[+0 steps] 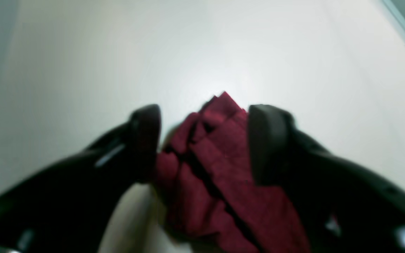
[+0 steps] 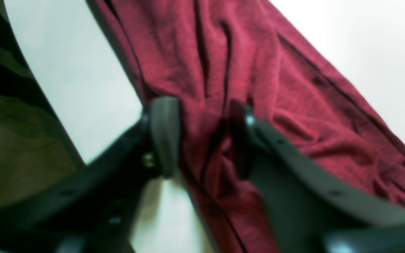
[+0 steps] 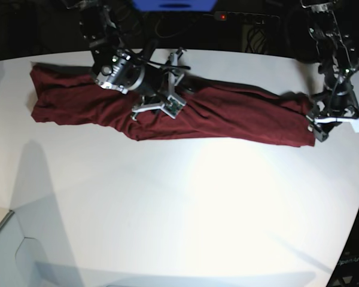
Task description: Layout the t-shirt on the table in an organized manner, then fold the t-shirt properly
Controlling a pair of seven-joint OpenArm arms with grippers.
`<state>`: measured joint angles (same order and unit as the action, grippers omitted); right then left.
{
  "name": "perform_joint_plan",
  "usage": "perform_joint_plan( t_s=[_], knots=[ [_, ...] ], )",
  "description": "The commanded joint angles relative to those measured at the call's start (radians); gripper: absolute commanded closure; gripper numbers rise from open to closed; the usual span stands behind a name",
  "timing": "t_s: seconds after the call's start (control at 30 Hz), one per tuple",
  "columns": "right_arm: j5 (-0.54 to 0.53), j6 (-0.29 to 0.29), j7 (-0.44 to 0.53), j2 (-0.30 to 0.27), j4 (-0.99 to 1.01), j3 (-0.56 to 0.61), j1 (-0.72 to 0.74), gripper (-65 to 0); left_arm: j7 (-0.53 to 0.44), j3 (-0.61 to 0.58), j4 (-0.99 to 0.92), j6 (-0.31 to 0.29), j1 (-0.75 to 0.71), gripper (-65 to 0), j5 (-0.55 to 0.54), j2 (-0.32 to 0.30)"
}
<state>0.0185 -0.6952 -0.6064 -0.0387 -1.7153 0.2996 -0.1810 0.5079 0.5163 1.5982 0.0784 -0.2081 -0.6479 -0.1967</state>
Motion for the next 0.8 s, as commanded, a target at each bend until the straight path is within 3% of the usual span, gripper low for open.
perform_joint_plan(
  t_s=[0.0, 0.07, 0.13, 0.33, 0.5, 0.63, 0.77],
  knots=[
    [-0.019, -0.003, 0.021, 0.003, -0.022, -0.001, -0.002, -34.0, 0.004, 0.006, -0.011, -0.012, 0.020, -48.3, -0.002, -0.013],
    [-0.019, -0.003, 0.021, 0.001, -0.035, -0.006, -0.007, -37.4, 0.031, 0.000, -0.040, -0.012, 0.040, -58.5, -0.002, -0.020],
    [-0.019, -0.003, 0.021, 0.001, -0.044, -0.007, -0.016, -37.7, 0.036, 0.005, -0.054, -0.012, 0.046, -64.7, -0.002, -0.020],
    [-0.019, -0.003, 0.021, -0.010, -0.055, -0.007, -0.018, -37.7, 0.045, -0.018, -0.057, -0.013, 0.048, -62.8, 0.064, -0.057],
    [-0.019, -0.003, 0.021, -0.019, -0.055, -0.007, -0.013, -37.7, 0.039, -0.141, -0.055, -0.015, 0.045, -62.0, 0.190, -0.132],
    [-0.019, -0.003, 0.021, -0.019, -0.055, -0.007, -0.012, -37.7, 0.038, -0.222, -0.049, -0.015, 0.045, -62.0, 0.205, -0.166],
    [-0.019, -0.003, 0.021, -0.019, -0.055, -0.007, -0.012, -37.7, 0.031, -0.230, -0.063, -0.015, 0.046, -62.0, 0.207, -0.166]
  ],
)
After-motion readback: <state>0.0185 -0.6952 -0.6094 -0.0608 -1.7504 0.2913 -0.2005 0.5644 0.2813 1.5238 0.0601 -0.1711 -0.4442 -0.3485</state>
